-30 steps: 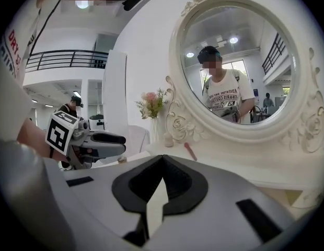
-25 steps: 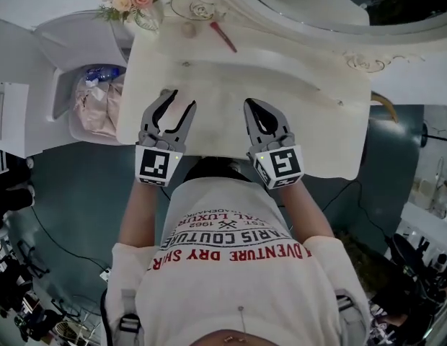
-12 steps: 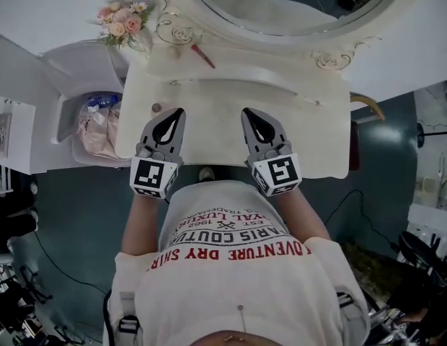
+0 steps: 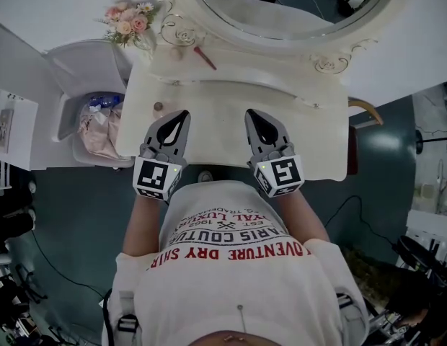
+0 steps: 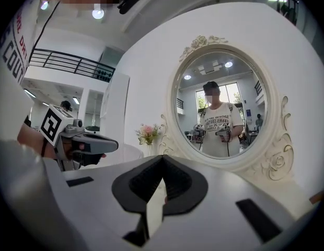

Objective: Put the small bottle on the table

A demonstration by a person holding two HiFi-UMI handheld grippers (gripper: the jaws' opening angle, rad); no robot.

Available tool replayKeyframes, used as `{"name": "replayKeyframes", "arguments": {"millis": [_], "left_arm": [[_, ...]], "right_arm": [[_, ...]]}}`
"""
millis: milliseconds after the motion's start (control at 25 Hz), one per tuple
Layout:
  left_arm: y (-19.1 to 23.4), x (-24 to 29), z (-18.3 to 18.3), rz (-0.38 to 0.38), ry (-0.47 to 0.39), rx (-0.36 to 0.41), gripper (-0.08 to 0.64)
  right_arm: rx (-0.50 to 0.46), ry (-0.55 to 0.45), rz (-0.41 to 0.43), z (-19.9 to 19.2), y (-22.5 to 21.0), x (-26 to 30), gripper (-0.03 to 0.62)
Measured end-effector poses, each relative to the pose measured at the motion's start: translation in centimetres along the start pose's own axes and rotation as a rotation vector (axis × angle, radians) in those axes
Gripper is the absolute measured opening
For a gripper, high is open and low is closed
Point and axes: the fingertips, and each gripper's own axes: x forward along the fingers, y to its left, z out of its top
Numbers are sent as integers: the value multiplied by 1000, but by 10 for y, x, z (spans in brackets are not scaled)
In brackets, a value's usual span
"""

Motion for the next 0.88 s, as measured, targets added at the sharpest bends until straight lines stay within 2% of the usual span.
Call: {"name": "replayKeyframes", "arguments": {"millis": [240,440,880], "left_arm": [[7,-4,4,17,-15,-16,8],[11,-2,0,23,7,-18,8],[11,8,-11,-23,36,-10,8]], "right_arm": [[-3,1,-23,0,-2,-4,-2],[5,7,-28,-3,-3,-2,-2],[6,8,-39,-7,-5,9,-2]]}}
